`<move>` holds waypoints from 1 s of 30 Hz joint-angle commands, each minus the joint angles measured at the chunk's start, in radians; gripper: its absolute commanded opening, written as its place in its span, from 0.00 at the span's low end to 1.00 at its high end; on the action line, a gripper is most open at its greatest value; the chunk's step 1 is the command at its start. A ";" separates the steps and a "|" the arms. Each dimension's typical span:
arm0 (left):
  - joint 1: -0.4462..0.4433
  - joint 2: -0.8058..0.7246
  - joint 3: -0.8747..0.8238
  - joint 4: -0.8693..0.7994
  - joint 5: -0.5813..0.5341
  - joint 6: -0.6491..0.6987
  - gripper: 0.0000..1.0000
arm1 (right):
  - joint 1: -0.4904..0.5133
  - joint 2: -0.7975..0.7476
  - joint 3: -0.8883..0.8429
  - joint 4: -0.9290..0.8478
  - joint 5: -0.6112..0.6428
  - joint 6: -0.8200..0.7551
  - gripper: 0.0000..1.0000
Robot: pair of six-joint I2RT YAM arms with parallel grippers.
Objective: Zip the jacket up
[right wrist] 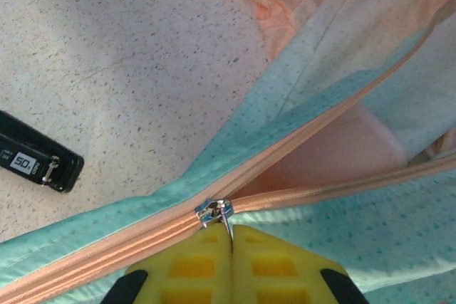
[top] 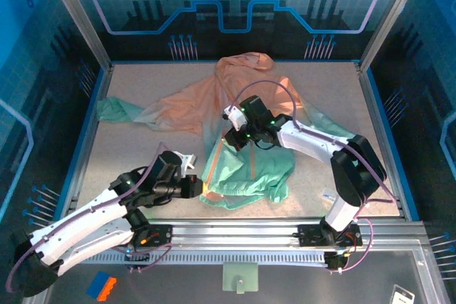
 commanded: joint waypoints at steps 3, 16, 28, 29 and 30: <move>0.000 -0.034 -0.038 -0.060 0.019 -0.061 0.00 | -0.037 0.046 0.068 0.043 0.053 0.018 0.00; 0.000 -0.066 -0.084 -0.028 0.026 -0.116 0.00 | -0.060 0.142 0.175 0.020 0.085 -0.013 0.00; 0.000 -0.061 -0.100 -0.012 0.019 -0.130 0.00 | -0.113 0.199 0.256 0.010 0.096 -0.037 0.00; 0.000 -0.059 -0.099 -0.011 0.020 -0.132 0.00 | -0.118 0.204 0.262 0.010 0.096 -0.037 0.00; -0.001 -0.057 -0.100 -0.011 0.020 -0.132 0.00 | -0.124 0.208 0.269 0.010 0.093 -0.039 0.00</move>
